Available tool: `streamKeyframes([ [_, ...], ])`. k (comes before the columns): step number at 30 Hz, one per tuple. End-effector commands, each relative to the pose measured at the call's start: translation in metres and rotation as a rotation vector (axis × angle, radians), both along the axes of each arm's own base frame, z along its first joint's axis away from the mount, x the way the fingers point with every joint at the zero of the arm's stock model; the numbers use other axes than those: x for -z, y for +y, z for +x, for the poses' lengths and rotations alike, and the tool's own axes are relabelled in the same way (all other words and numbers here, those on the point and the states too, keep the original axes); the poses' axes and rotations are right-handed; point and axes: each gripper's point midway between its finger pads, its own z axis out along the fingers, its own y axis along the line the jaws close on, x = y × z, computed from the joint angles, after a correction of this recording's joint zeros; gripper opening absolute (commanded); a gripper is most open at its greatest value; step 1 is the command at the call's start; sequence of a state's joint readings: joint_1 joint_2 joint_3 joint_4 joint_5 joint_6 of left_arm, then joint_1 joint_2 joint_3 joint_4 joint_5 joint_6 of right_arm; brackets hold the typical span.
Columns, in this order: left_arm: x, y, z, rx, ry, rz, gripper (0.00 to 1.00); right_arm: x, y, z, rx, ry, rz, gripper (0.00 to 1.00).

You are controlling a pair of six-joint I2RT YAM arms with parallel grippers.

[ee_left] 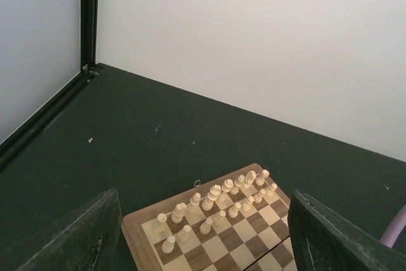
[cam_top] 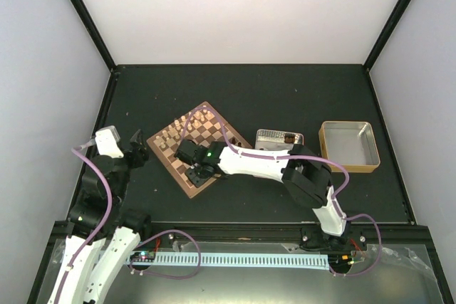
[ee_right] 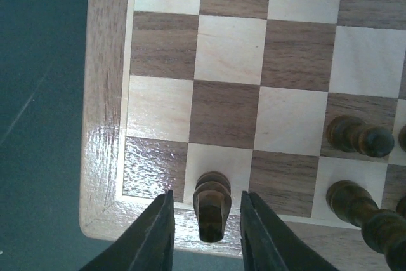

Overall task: Set up the chess pieces on the board
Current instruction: Adjust the chess piece on the chessboard, then pick up the chess piece from the storage box.

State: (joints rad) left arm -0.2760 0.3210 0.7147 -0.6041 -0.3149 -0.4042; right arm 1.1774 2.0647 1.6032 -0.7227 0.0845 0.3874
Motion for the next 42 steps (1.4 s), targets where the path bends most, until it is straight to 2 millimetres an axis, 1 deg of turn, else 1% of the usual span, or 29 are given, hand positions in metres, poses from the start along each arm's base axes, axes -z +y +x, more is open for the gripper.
streamKeyframes([
  [1,-0.003,0.004,0.003,-0.025,-0.014,0.000,0.74,-0.033,0.006,0.004,0.023,-0.029,0.093,0.33],
  [4,-0.004,0.004,0.003,-0.027,-0.015,0.000,0.74,-0.057,0.004,0.012,0.059,-0.058,0.176,0.36],
  [6,-0.003,0.004,0.003,-0.027,-0.012,0.001,0.74,-0.073,-0.004,0.019,0.096,-0.081,0.233,0.38],
  [8,-0.003,0.004,0.003,-0.028,-0.012,0.001,0.75,-0.092,-0.016,0.028,0.148,-0.118,0.298,0.38],
  [9,-0.003,0.004,0.003,-0.027,-0.011,0.002,0.75,-0.101,-0.024,0.033,0.176,-0.140,0.329,0.39],
  [11,-0.003,0.004,0.004,-0.027,-0.012,0.001,0.75,-0.115,-0.047,0.047,0.255,-0.185,0.374,0.40],
  [13,-0.002,0.003,0.004,-0.023,-0.009,-0.001,0.75,-0.115,-0.078,0.062,0.350,-0.222,0.370,0.42],
  [14,-0.001,0.002,0.005,-0.019,-0.006,0.000,0.75,-0.114,-0.095,0.071,0.409,-0.234,0.361,0.42],
  [16,-0.001,0.001,0.006,-0.012,-0.003,0.000,0.76,-0.104,-0.130,0.085,0.515,-0.233,0.327,0.43],
  [19,0.001,-0.001,0.008,-0.003,0.003,0.001,0.76,-0.073,-0.180,0.097,0.659,-0.178,0.252,0.43],
  [21,0.002,-0.003,0.009,0.002,0.008,0.002,0.76,-0.050,-0.203,0.100,0.711,-0.128,0.215,0.42],
  [23,0.003,-0.003,0.010,0.004,0.012,0.002,0.76,-0.030,-0.219,0.101,0.742,-0.088,0.187,0.39],
  [26,0.004,-0.003,0.011,0.004,0.019,0.004,0.76,-0.009,-0.227,0.101,0.747,-0.054,0.159,0.35],
  [31,0.006,-0.004,0.012,0.004,0.027,0.004,0.76,0.009,-0.224,0.108,0.729,-0.034,0.127,0.34],
  [35,0.006,-0.003,0.012,0.002,0.028,0.006,0.76,0.018,-0.222,0.120,0.729,-0.036,0.097,0.34],
  [42,0.006,-0.003,0.012,-0.002,0.028,0.006,0.76,0.025,-0.221,0.132,0.738,-0.051,0.074,0.33],
])
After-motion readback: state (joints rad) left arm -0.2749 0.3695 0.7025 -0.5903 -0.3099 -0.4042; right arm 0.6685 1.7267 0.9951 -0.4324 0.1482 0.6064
